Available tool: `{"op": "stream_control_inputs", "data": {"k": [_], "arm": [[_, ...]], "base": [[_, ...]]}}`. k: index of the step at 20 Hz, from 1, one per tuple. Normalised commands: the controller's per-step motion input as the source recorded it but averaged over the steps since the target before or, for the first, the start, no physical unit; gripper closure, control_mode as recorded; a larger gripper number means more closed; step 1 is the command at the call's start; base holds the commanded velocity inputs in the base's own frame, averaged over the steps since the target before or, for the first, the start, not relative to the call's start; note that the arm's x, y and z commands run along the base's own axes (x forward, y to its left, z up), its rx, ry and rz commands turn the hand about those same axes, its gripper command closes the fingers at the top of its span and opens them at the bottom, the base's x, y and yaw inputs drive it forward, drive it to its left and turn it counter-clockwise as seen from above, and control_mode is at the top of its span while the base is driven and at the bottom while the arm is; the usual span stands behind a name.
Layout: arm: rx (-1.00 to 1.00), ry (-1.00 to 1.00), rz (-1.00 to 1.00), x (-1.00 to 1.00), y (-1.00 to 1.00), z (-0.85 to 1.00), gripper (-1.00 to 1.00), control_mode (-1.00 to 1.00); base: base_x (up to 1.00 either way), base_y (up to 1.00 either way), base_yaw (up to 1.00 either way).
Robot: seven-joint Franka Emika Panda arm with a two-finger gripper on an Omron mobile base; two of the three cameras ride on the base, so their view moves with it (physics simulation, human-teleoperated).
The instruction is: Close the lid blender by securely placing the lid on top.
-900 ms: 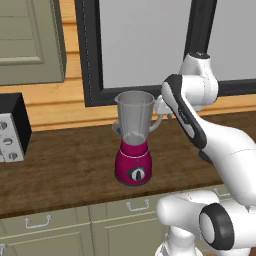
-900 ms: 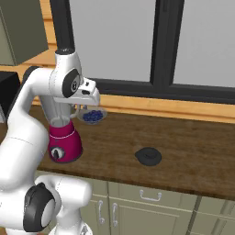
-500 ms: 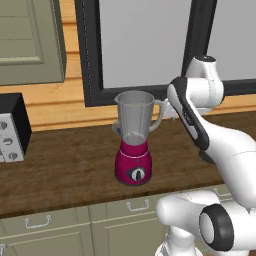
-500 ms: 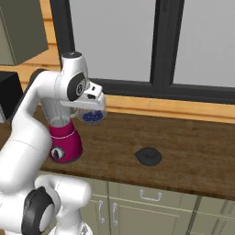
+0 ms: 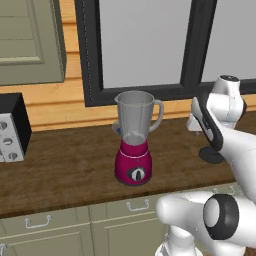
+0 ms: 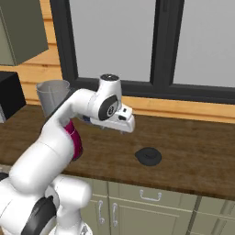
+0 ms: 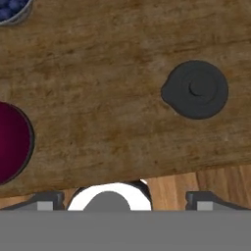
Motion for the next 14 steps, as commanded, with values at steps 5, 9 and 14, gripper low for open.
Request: {"op": "stream_control_inputs", "data": {"k": [5, 9, 14], "arm": [[0.12, 0.03, 0.0, 0.36, -0.96, -0.56, -1.0, -1.0], [0.08, 0.03, 0.08, 0.19, -0.7, -0.53, -1.0, -1.0], [0.01, 0.08, 0.07, 0.28, -0.58, -0.48, -1.0, -1.0]], "base": [[0.0, 0.0, 0.0], [0.0, 0.0, 0.0], [0.0, 0.0, 0.0]]}}
